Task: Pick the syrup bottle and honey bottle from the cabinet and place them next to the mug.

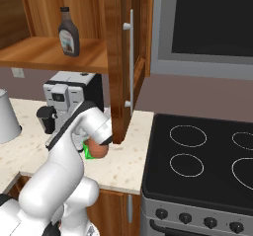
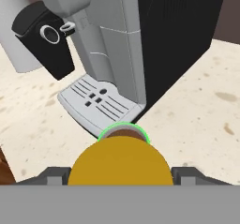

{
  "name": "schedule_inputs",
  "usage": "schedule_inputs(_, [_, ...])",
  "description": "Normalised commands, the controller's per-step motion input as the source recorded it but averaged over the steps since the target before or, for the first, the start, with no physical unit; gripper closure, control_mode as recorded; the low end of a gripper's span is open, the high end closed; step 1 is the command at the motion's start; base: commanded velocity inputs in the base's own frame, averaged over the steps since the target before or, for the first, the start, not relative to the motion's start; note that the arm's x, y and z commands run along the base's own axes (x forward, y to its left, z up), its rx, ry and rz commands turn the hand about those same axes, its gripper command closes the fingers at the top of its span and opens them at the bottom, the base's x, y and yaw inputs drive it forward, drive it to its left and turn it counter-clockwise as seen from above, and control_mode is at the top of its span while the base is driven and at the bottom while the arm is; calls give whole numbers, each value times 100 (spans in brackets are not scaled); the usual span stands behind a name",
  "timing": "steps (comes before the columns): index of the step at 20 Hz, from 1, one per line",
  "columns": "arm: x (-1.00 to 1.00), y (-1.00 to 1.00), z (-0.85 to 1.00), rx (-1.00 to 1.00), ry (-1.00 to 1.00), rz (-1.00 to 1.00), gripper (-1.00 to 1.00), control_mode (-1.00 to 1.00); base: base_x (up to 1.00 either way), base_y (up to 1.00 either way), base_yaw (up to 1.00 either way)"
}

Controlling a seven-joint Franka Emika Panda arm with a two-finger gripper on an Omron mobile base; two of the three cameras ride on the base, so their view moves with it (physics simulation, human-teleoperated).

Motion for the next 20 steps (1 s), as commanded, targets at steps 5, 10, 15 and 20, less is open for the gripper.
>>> schedule_inputs(5, [6,-16,-14,0,0,0,100,-100,0,0,0])
schedule_inputs(10, [12,-17,-17,0,0,0,100,-100,0,0,0])
schedule_inputs(15, [23,-21,-15,0,0,0,100,-100,0,0,0])
schedule_inputs(20, [33,-22,-9,0,0,0,100,-100,0,0,0])
